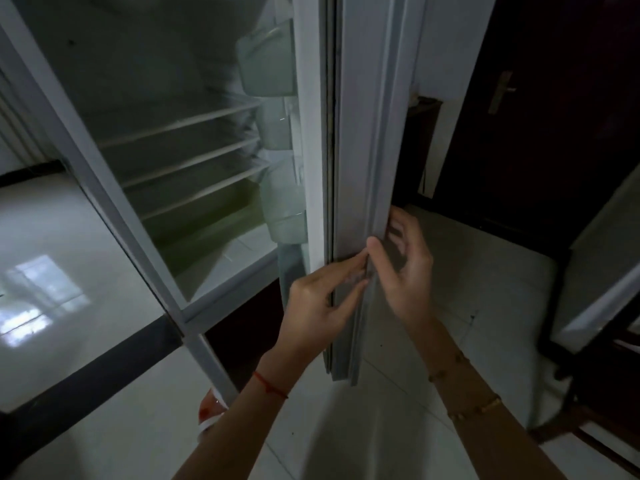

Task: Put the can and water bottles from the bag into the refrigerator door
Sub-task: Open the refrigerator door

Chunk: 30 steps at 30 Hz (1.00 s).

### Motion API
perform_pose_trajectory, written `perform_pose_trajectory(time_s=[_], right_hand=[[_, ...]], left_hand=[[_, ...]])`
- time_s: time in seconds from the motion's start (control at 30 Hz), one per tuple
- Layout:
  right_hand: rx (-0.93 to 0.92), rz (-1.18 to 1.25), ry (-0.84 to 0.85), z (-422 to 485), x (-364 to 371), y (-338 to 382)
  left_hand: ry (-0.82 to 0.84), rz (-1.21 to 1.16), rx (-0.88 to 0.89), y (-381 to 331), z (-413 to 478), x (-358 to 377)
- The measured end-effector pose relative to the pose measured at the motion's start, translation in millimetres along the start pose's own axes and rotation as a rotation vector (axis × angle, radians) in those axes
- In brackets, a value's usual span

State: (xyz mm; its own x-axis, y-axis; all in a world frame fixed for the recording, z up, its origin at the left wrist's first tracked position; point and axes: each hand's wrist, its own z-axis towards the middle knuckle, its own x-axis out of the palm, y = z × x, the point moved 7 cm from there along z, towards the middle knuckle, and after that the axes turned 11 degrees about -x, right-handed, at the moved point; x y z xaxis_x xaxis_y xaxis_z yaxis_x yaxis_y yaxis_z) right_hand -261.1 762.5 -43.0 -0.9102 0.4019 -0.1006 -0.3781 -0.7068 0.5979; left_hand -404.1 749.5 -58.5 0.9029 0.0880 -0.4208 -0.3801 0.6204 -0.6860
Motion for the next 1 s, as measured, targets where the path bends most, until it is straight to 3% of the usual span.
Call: perform_pose_trajectory(time_s=[0.37,0.67,1.0], right_hand=[[0.102,-0.061,0.059,17,-81,-49],[0.097,-0.266,0.109,39,-141,-73],[-0.041,-0.430,0.090,69,-184,-91]], left_hand=[[0.177,0.053,-0.024,-34,20,91],[-0.076,0.239,0.067,-63,39,118],[-0.084,0.389,0.126,-80,73,164]])
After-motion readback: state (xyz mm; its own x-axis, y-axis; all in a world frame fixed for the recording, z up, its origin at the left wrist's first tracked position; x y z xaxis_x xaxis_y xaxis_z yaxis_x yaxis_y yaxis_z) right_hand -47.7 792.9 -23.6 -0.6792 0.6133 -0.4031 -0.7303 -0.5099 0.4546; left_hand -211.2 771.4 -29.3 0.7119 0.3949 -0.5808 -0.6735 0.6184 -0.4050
